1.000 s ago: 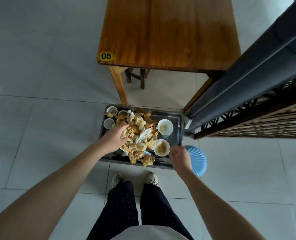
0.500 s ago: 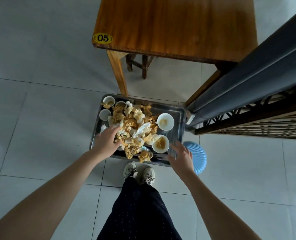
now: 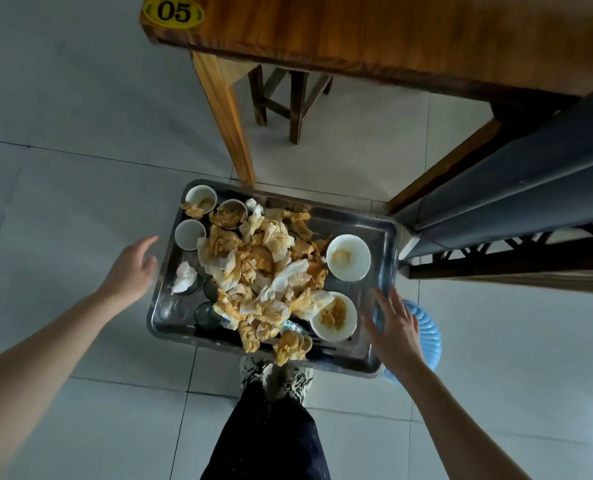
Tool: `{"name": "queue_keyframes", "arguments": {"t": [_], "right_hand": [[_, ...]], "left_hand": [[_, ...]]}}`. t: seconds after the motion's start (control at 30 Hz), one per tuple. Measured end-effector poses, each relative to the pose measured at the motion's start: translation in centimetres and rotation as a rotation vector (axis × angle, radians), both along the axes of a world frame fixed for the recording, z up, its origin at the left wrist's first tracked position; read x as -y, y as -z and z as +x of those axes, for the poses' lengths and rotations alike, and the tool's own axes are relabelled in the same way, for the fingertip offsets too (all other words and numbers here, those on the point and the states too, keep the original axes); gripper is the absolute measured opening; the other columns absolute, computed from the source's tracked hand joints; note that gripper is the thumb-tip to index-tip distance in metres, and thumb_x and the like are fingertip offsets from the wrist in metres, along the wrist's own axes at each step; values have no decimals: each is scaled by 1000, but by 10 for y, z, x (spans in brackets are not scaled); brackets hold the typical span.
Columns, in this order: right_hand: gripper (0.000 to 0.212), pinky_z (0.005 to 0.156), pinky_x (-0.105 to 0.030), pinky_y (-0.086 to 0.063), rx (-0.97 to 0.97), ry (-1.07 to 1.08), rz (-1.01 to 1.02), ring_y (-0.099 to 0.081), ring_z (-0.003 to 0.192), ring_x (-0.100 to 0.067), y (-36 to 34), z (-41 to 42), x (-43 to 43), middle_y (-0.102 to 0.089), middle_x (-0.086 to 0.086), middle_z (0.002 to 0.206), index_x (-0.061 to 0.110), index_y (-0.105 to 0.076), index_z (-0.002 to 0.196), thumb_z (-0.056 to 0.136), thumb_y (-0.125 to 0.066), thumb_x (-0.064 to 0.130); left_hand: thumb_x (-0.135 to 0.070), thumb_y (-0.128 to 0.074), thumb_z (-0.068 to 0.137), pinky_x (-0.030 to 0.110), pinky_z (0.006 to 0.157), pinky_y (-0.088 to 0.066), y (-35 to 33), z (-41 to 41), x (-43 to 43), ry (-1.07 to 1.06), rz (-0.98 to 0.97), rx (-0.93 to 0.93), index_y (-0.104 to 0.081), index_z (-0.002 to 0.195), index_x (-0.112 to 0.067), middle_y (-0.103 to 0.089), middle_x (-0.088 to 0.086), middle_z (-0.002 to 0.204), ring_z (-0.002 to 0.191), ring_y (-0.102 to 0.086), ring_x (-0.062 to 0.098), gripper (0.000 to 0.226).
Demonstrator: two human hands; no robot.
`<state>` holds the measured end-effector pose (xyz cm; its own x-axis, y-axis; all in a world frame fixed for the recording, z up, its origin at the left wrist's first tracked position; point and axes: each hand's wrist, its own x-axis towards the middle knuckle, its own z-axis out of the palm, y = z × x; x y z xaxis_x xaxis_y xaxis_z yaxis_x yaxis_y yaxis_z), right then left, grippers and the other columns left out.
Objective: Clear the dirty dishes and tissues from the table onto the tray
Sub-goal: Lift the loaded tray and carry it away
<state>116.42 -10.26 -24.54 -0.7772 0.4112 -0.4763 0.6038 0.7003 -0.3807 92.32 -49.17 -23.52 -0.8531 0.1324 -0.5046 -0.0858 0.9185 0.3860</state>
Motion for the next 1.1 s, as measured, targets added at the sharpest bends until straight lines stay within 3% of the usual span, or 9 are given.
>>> {"name": "queue_keyframes", "arguments": {"t": [0.17, 0.3, 0.4, 0.5, 0.63, 0.73, 0.83, 0.9, 1.1], "right_hand": [[70, 105, -57, -37, -45, 148, -26, -27, 139, -38, 42, -13, -30, -14, -10, 158, 31, -21, 149, 88, -46, 54], [76, 95, -57, -46, -100, 132, -4, -45, 122, -44, 69, -9, -35, -36, -21, 139, 23, -23, 149, 86, -65, 23], [88, 81, -47, -49, -158, 151, -13, -55, 102, -44, 83, -3, -33, -50, -21, 119, 28, -17, 150, 83, -71, 16], [94, 77, -43, -49, -175, 185, -62, -58, 105, -40, 94, 1, -27, -57, -20, 124, 44, -5, 148, 85, -68, 16], [81, 66, -36, -43, -194, 259, -19, -62, 93, -43, 102, 1, -25, -62, -22, 119, 49, -7, 145, 90, -61, 22], [68, 65, -34, -39, -226, 297, 7, -63, 86, -43, 103, -1, -24, -65, -24, 111, 43, -17, 145, 94, -55, 22], [63, 64, -34, -40, -267, 308, 9, -63, 84, -42, 103, -3, -22, -65, -23, 109, 40, -24, 145, 94, -54, 18], [61, 66, -35, -42, -293, 324, 10, -63, 87, -42, 103, -4, -21, -65, -21, 113, 43, -26, 143, 94, -55, 23], [54, 69, -33, -40, -350, 417, 16, -61, 75, -33, 109, -1, -22, -67, -19, 89, 51, -31, 138, 92, -57, 38]], "left_hand": [[-3, -52, 94, 46, 97, -40, 55, -23, 31, -52, -66, 58, -35, 146, -15, -46, 26, 138, 119, -51, 43, 56], [-8, -62, 89, 47, 95, -45, 76, -14, 47, 88, -68, 114, -25, 150, -29, -51, 21, 134, 111, -57, 38, 75], [-1, -56, 91, 39, 88, -48, 87, -7, 43, 16, 30, 101, -27, 148, -32, -62, 16, 118, 95, -63, 30, 71], [-3, -49, 96, 29, 76, -45, 90, 0, 33, -70, 157, 35, -32, 144, -40, -67, 4, 94, 87, -64, 24, 63], [1, -53, 91, 30, 86, -45, 92, 13, 22, 30, 221, -18, -27, 147, -38, -58, -1, 126, 102, -57, 15, 72], [8, -56, 86, 30, 81, -42, 100, 15, 23, 55, 224, -82, -26, 146, -39, -59, 8, 126, 99, -56, 19, 82], [8, -63, 83, 13, 82, -42, 107, 15, 25, 62, 330, -104, -23, 140, -54, -59, -23, 120, 103, -58, -2, 93], [12, -64, 81, 3, 69, -41, 116, 15, 27, 41, 408, -98, -25, 140, -53, -58, -40, 103, 93, -55, -20, 96], [-14, -71, 79, 9, 84, -47, 123, 17, 23, -93, 427, -183, -33, 136, -54, -59, -33, 110, 103, -58, -3, 79]]}}
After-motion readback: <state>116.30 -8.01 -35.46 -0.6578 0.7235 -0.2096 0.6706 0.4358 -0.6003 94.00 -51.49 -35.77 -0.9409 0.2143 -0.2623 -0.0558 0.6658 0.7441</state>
